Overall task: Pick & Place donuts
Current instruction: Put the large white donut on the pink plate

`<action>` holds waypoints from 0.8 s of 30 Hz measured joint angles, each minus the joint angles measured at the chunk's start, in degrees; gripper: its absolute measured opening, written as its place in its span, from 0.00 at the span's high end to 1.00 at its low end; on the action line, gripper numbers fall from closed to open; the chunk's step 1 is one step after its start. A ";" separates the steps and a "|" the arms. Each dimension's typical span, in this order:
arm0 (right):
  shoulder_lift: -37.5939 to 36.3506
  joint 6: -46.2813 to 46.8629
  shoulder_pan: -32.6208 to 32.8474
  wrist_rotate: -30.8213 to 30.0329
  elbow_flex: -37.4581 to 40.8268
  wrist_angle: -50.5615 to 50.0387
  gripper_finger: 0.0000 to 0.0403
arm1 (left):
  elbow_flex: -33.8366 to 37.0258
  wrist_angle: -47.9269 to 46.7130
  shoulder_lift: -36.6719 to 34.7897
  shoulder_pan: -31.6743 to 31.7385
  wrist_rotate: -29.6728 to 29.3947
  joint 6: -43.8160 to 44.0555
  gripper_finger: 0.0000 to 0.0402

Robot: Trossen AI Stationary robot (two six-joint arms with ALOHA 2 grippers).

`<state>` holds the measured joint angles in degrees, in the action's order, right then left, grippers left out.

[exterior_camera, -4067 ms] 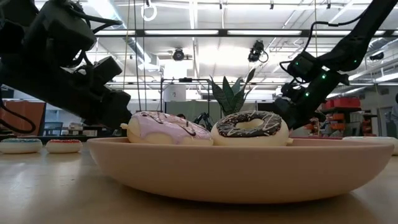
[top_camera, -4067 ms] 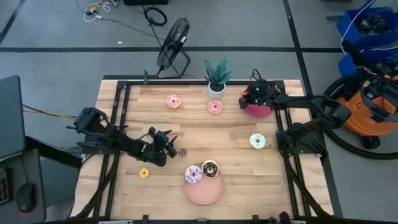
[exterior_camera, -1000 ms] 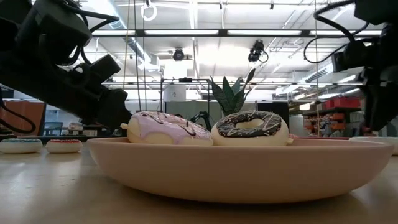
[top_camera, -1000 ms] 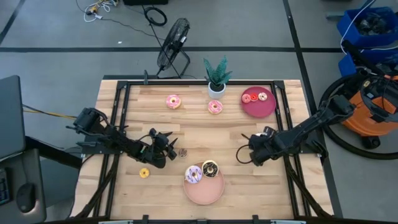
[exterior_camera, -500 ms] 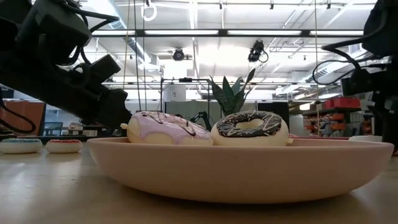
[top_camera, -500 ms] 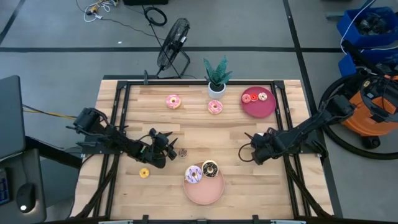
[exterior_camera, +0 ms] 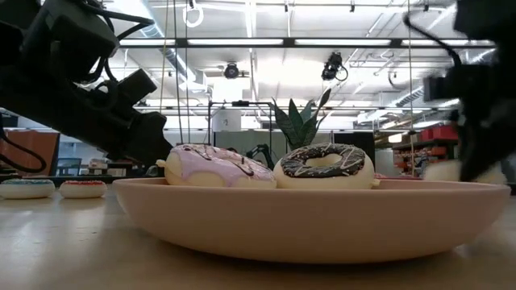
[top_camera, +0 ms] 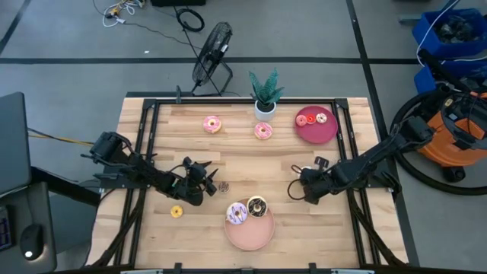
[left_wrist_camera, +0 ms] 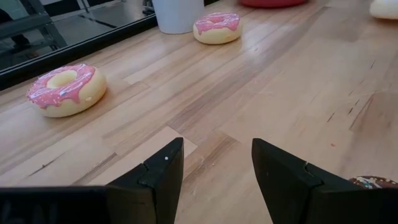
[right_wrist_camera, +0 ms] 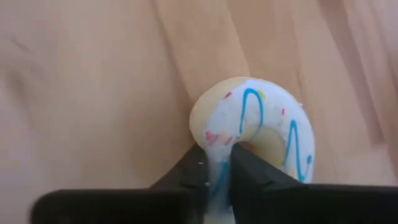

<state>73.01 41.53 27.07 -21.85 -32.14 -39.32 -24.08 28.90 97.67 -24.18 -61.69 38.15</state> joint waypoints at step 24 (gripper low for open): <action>20.02 -64.13 15.00 9.31 -30.51 16.04 0.94 | -7.55 1.33 0.04 -3.45 0.17 -12.18 0.51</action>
<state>93.03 -22.60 42.07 -12.54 -62.65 -23.28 -31.63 30.23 97.71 -27.64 -61.52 25.97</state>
